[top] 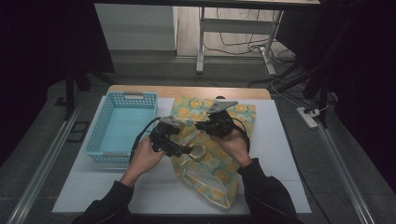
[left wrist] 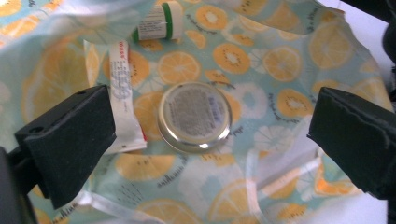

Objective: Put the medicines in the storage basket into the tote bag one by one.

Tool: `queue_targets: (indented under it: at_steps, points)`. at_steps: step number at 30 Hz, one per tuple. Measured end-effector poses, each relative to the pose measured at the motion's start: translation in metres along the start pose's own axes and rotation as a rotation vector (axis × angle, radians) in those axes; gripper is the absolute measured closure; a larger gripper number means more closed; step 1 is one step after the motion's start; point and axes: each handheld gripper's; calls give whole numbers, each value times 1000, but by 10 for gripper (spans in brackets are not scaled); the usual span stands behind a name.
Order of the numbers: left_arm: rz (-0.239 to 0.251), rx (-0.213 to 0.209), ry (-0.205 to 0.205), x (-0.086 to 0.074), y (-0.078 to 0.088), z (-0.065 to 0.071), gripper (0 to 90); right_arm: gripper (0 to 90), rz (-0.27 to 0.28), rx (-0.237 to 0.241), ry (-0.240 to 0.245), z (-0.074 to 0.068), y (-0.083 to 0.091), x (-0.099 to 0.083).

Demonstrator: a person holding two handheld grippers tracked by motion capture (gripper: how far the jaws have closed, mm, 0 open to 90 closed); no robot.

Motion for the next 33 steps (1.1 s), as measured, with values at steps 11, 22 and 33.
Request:
queue_targets:
  at_steps: [11, 22, 33]
  points:
    - [8, -43, -13, -17, 5, 11, 6, 899, -7, 1, 4, 0, -1, -1]
    - [-22, -33, -54, -27, 2, 24, 0, 899, -6, 3, 1, -1, -1, -1]
    - [-78, -1, -63, -31, -11, 32, 6, 899, -7, 4, 5, -1, -1, -1]
Point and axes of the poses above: each handheld gripper's, and its own axes: y roughly backward along the jaws, x roughly out of its top, z roughly to its right, and after that the axes turned 2 degrees about y, right-handed
